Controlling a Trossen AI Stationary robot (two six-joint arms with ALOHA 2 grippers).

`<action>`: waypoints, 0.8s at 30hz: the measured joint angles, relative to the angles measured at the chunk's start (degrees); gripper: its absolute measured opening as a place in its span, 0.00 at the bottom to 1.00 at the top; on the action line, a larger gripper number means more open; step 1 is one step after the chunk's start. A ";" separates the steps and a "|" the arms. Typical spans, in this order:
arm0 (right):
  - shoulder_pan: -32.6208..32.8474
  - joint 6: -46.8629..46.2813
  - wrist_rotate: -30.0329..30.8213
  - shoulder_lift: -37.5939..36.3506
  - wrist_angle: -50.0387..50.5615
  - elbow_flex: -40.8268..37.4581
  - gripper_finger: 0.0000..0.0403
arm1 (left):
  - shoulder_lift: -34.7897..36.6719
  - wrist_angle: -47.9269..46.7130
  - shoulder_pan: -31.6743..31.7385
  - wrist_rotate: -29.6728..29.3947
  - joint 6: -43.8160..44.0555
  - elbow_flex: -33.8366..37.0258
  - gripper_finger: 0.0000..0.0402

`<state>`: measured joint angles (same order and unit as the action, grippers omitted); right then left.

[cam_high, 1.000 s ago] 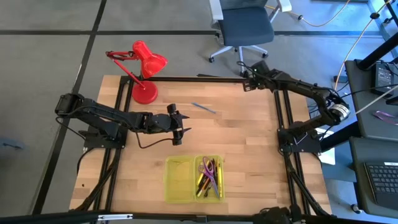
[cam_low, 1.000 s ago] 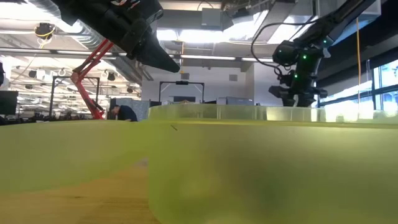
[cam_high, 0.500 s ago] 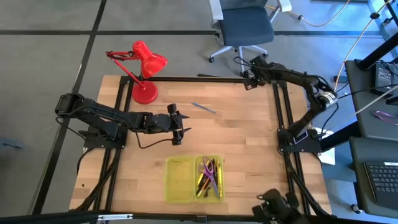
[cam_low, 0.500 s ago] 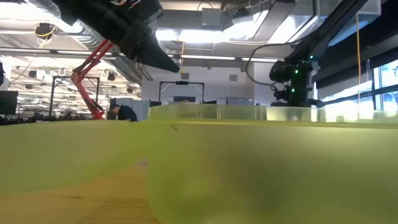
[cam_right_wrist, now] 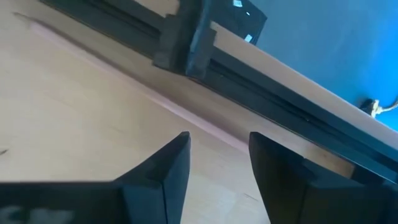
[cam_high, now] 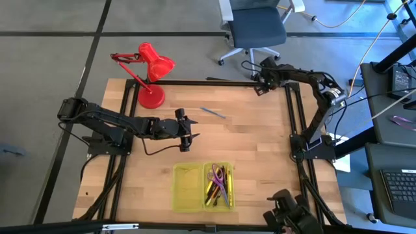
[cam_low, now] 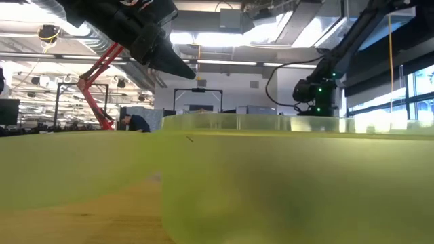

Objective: Pick & place school supplies into a supply box
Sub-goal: Put the pink pencil into the yellow supply box

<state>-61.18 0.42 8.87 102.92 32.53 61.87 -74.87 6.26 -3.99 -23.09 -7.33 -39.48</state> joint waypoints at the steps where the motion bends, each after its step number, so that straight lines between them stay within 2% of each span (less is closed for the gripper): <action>1: -0.34 -0.06 0.02 0.16 0.00 0.00 0.42 | 0.00 0.00 0.01 0.01 0.00 0.00 0.57; 4: -1.71 -0.61 -0.56 0.60 -0.74 0.00 0.42 | 0.00 0.02 -0.02 0.02 0.00 0.00 0.57; 9: -4.67 -2.99 -5.47 1.82 -1.64 0.00 0.42 | 0.00 0.02 0.01 0.02 -0.32 0.01 0.56; 14: -6.50 -0.17 -9.85 3.80 0.20 0.35 0.42 | 0.00 0.02 -0.01 0.01 -0.42 0.00 0.57; 24: -3.35 1.08 -8.17 4.58 1.23 0.08 0.40 | 0.00 0.00 0.00 0.02 -0.50 0.01 0.57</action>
<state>-64.54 1.50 0.69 107.50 33.76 61.95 -74.87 6.26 -4.00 -23.07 -7.84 -39.47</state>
